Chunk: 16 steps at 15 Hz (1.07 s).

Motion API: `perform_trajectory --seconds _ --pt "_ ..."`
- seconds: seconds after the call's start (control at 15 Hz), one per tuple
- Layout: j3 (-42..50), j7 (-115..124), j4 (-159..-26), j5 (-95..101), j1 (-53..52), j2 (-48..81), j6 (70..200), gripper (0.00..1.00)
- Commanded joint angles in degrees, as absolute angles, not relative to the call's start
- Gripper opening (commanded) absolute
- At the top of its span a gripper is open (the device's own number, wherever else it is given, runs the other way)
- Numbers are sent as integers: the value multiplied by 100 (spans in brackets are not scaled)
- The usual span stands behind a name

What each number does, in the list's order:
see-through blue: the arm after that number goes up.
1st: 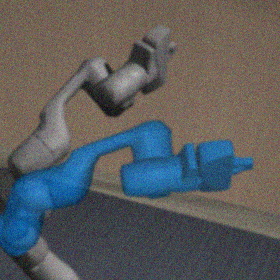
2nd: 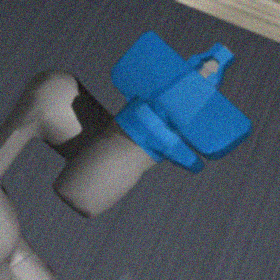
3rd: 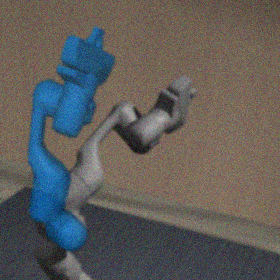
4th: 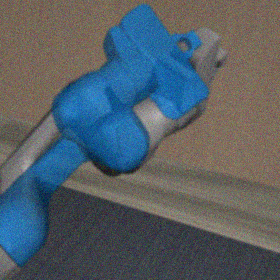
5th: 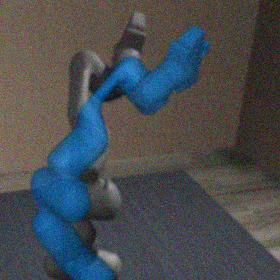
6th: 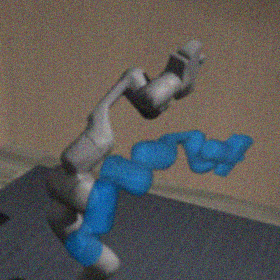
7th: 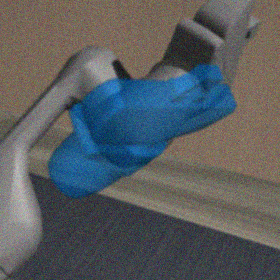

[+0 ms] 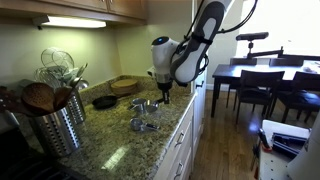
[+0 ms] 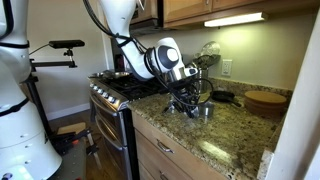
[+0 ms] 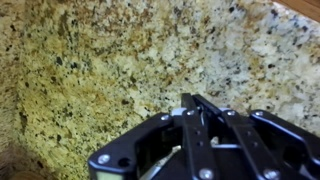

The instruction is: Take the measuring cups and place them apart on the counter

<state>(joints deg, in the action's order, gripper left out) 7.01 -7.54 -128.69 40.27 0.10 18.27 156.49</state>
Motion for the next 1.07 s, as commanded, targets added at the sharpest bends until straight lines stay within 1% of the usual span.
perform_trajectory --seconds 0.0,1.0 --pt "860 -402 -13200 4413 -65 1528 15723 7" --pt "1059 689 -13116 5559 -126 1412 15617 7"
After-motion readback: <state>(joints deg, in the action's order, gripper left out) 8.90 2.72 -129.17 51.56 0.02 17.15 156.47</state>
